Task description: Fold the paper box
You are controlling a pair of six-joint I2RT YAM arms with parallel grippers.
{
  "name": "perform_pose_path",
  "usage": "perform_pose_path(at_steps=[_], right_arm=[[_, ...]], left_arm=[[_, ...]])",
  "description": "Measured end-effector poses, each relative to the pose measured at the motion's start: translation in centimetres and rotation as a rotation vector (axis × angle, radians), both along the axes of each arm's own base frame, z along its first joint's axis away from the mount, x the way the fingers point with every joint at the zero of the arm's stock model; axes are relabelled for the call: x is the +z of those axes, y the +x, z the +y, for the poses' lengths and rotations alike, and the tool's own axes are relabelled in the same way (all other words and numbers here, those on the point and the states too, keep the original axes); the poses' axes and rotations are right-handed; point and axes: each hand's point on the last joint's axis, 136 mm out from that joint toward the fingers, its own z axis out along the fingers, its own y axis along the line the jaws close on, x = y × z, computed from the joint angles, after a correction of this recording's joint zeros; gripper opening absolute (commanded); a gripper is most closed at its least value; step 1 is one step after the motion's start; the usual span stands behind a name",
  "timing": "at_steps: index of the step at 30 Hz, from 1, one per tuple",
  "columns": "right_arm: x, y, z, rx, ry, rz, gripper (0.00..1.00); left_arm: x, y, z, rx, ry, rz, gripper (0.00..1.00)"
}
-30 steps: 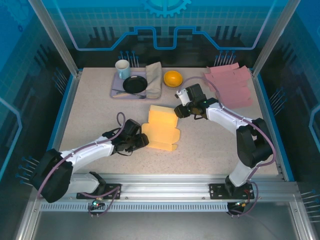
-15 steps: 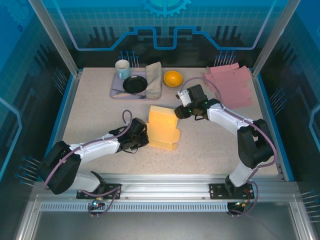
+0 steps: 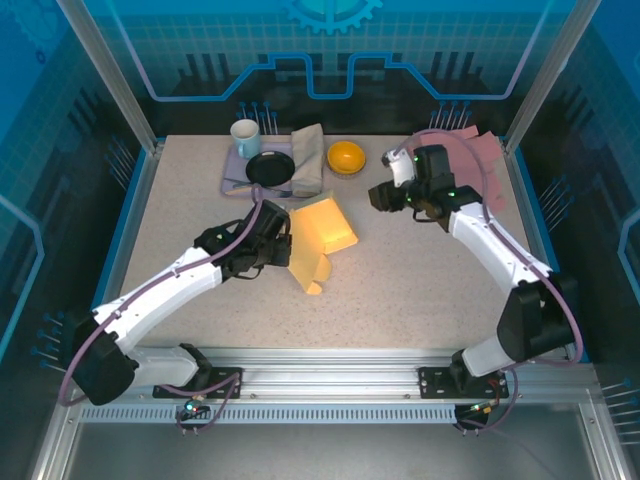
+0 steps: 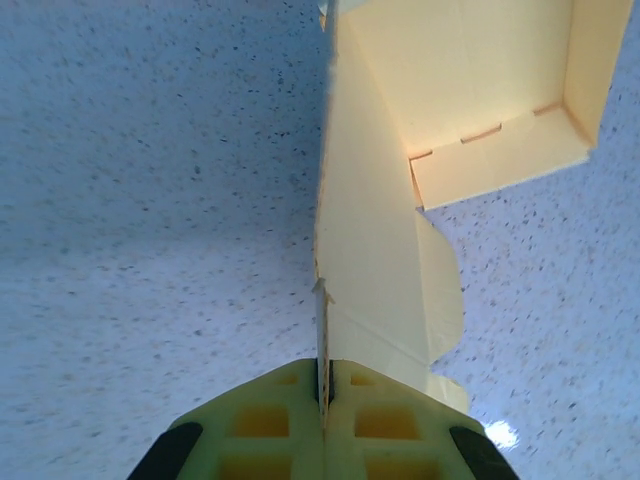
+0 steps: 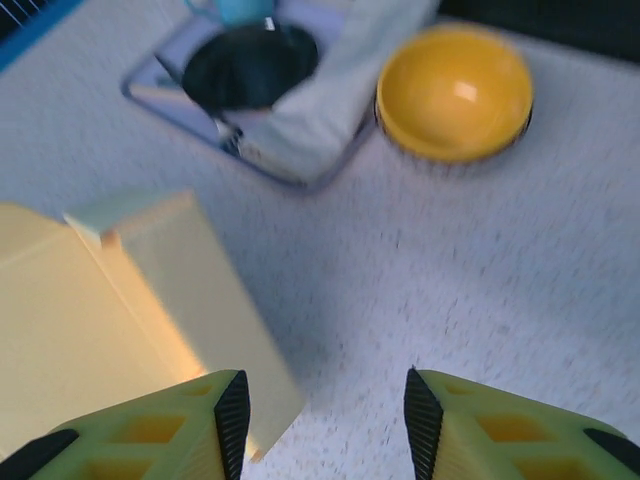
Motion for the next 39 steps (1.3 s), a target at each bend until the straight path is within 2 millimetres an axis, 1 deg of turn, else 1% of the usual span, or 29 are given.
perform_pose_path(at_steps=[2, 4, 6, 7, 10, 11, 13, 15, 17, 21, 23, 27, 31, 39], right_arm=[[2.4, -0.8, 0.8, 0.083, 0.015, -0.086, 0.47], [4.1, -1.8, 2.0, 0.186, 0.01, -0.169, 0.47], [5.2, -2.9, 3.6, 0.305, -0.021, -0.261, 0.46], [5.5, -3.8, 4.9, 0.385, -0.046, -0.312, 0.46], [5.5, -6.7, 8.6, 0.639, -0.138, -0.468, 0.45], [5.4, -7.8, 9.9, 0.731, -0.167, -0.531, 0.45], [5.0, -9.4, 11.7, 0.867, -0.206, -0.626, 0.45], [4.4, -10.4, 13.0, 0.963, -0.228, -0.686, 0.45], [3.4, -10.4, 13.9, 1.025, -0.251, -0.71, 0.45], [1.4, -10.4, 15.4, 1.115, -0.296, -0.727, 0.45], [0.8, -10.8, 15.9, 1.151, -0.304, -0.734, 0.44], [0.4, -11.0, 16.1, 1.176, -0.318, -0.745, 0.4], [0.3, -11.1, 16.2, 1.181, -0.322, -0.748, 0.38], [0.0, -11.3, 16.4, 1.181, -0.296, -0.749, 0.38]], left_arm=[[1.2, -0.4, 0.4, -0.055, 0.053, 0.002, 0.0], [2.6, -0.6, 0.6, -0.103, 0.09, -0.004, 0.0], [4.0, -0.8, 0.7, -0.145, 0.116, -0.013, 0.0], [4.7, -0.8, 0.6, -0.167, 0.126, -0.018, 0.0], [5.8, -1.0, 0.4, -0.228, 0.161, -0.02, 0.0], [5.9, -1.2, 0.2, -0.255, 0.176, -0.019, 0.0], [5.7, -1.7, -0.1, -0.306, 0.203, -0.008, 0.0], [5.3, -2.5, -0.5, -0.364, 0.232, 0.008, 0.0], [5.1, -3.1, -1.0, -0.419, 0.255, 0.009, 0.0], [5.1, -3.9, -1.9, -0.491, 0.28, -0.001, 0.0], [5.0, -4.1, -1.6, -0.503, 0.302, 0.008, 0.0], [4.8, -4.3, -1.1, -0.513, 0.332, 0.016, 0.0], [4.8, -4.2, -0.9, -0.515, 0.347, 0.014, 0.0], [4.7, -4.2, -0.8, -0.521, 0.348, 0.007, 0.0]])
